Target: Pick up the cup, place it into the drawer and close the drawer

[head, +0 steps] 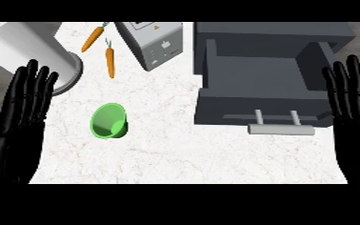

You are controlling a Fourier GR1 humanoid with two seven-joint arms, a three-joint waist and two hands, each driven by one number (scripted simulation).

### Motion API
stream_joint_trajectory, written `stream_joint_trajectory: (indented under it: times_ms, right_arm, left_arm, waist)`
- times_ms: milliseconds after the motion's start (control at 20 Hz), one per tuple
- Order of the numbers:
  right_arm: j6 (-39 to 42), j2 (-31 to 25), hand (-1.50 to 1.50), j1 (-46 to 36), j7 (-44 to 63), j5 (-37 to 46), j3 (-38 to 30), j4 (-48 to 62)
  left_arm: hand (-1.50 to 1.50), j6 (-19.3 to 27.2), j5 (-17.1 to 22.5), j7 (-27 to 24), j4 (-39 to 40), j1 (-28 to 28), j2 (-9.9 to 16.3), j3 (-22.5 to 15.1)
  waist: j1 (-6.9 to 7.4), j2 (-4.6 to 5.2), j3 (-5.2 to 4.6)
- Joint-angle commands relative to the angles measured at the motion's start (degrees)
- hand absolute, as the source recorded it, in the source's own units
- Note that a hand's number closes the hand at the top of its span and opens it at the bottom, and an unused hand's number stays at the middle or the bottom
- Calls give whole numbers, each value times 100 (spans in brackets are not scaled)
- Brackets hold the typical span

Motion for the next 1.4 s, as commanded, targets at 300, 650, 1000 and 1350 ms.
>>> stream_joint_trajectory:
  times_ms: [300, 650, 1000, 1350]
  right_arm:
    - [523, -181, -150, 110, 400, -204, 427, 96]
    - [706, -329, -150, -532, 706, -578, 94, 465]
    - [777, -300, -150, -991, 488, -428, -12, 1082]
    - [893, -459, -150, -1404, 538, -639, -396, 1295]
  left_arm:
    - [-150, -1937, 2771, 72, 839, 211, 469, 87]
    - [-150, -3115, 4005, 69, 2397, -430, 1301, 1027]
    - [-150, -3125, 2549, -726, 3949, -1071, 979, 874]
    - [-150, -3309, 1695, -1741, 5533, -1510, 981, 946]
  waist:
    - [-142, 201, 79]
    - [-108, 148, 101]
    - [-121, 147, 102]
    - [-130, 150, 101]
